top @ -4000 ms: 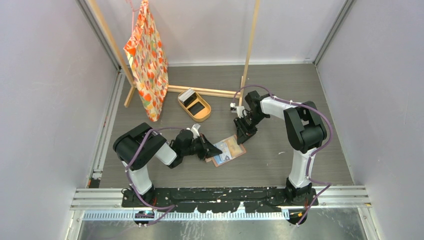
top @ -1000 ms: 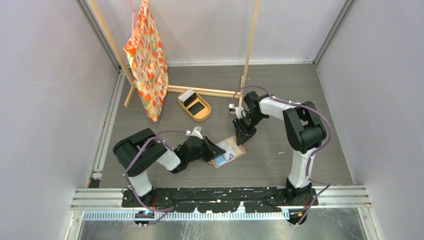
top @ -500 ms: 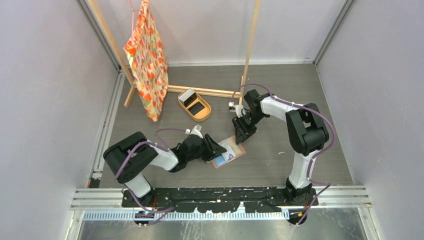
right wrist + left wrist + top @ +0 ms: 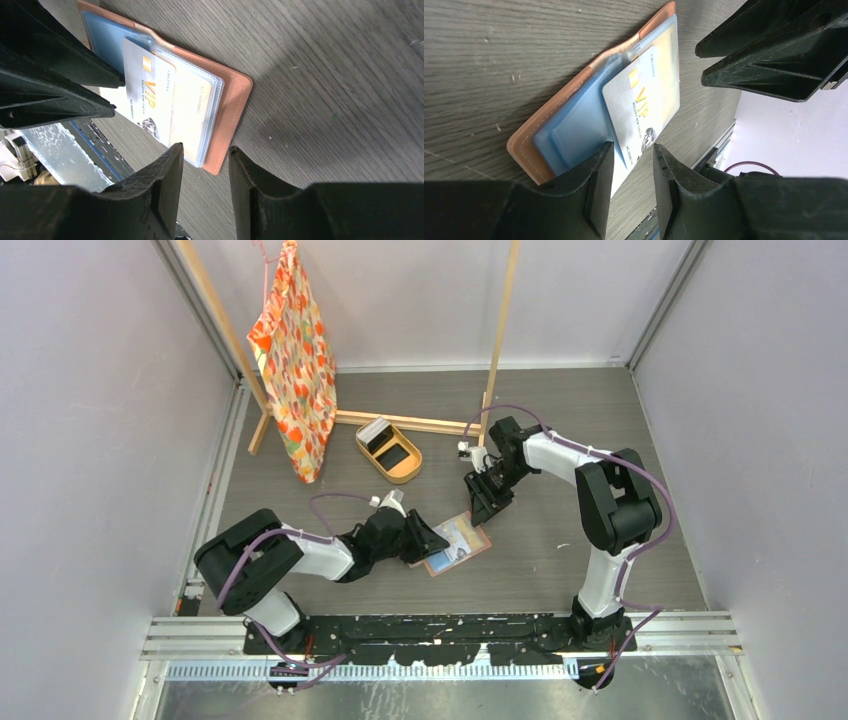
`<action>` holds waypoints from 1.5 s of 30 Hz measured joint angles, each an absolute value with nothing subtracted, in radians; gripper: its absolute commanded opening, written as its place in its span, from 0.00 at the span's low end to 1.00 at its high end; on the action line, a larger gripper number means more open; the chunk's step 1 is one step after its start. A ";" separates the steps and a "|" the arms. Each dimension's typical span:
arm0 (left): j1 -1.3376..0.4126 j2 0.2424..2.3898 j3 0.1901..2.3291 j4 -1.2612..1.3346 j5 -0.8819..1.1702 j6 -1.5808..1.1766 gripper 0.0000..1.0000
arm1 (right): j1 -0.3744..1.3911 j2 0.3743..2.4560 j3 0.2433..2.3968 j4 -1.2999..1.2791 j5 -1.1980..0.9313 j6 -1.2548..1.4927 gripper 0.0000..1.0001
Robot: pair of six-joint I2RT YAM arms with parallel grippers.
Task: Put the credit cards into the card holder
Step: Insert the credit card at the center of the board.
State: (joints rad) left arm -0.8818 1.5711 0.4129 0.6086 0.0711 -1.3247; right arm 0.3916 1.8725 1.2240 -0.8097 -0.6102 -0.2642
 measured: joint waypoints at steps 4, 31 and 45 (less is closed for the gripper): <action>-0.882 1.542 0.413 0.561 0.069 -1.309 0.34 | 0.392 1.872 1.224 -0.810 -0.611 -0.266 0.43; -0.882 1.627 0.471 0.564 0.085 -1.295 0.12 | 0.392 1.872 1.224 -0.813 -0.611 -0.271 0.42; -0.882 1.699 0.548 0.578 0.098 -1.274 0.11 | 0.392 1.872 1.224 -0.817 -0.611 -0.275 0.42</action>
